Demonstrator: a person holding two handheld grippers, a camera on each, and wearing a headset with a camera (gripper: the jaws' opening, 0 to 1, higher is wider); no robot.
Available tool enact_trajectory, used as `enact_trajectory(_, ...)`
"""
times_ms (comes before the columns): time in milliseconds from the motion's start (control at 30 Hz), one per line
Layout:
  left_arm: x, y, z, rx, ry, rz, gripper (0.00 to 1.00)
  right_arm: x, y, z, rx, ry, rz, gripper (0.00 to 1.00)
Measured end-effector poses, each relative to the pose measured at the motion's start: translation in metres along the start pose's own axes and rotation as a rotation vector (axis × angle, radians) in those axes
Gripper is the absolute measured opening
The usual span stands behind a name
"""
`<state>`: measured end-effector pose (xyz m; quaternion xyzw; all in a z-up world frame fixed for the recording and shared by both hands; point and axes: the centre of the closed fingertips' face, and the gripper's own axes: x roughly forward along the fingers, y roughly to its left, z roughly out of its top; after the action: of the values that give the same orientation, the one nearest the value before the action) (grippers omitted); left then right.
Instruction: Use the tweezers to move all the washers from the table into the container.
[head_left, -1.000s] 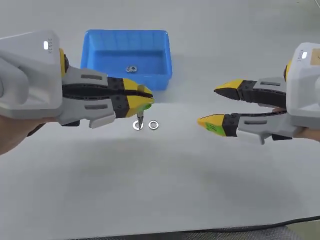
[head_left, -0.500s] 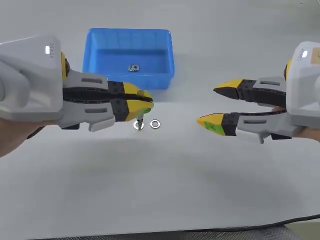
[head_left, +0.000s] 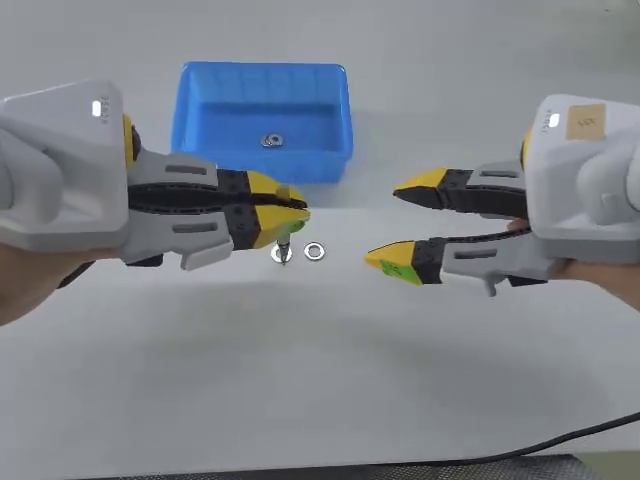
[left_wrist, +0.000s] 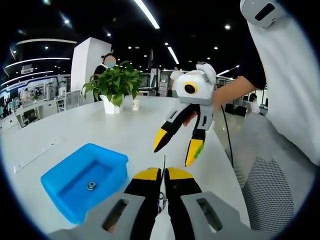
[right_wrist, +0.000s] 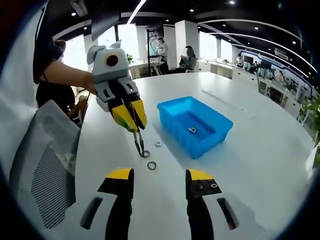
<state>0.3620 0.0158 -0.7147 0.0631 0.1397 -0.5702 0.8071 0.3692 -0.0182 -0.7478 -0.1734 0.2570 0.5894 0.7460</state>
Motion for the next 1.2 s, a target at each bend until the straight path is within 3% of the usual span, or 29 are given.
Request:
enact_trajectory(233, -0.005, 0.000, -0.001, -0.025, 0.007, -0.008, 0.07, 0.030, 0.013, 0.010, -0.086, 0.022, 0.127, 0.41)
enact_trajectory(433, -0.006, -0.002, -0.002, -0.038, 0.009, -0.015, 0.07, 0.051, 0.028, 0.008, -0.161, 0.065, 0.226, 0.41)
enact_trajectory(600, -0.008, -0.002, -0.002, -0.045, 0.014, -0.017, 0.07, 0.066, 0.034, 0.011, -0.176, 0.068, 0.262, 0.39)
enact_trajectory(733, -0.008, -0.002, -0.002, -0.049, 0.017, -0.021, 0.07, 0.072, 0.035, 0.016, -0.159, 0.053, 0.298, 0.27)
enact_trajectory(833, -0.008, -0.002, -0.002, -0.050, 0.018, -0.021, 0.07, 0.077, 0.033, 0.021, -0.136, 0.037, 0.309, 0.26)
enact_trajectory(1200, -0.007, -0.003, -0.002, -0.040, 0.026, -0.022, 0.07, 0.080, 0.043, 0.021, -0.149, 0.040, 0.351, 0.16)
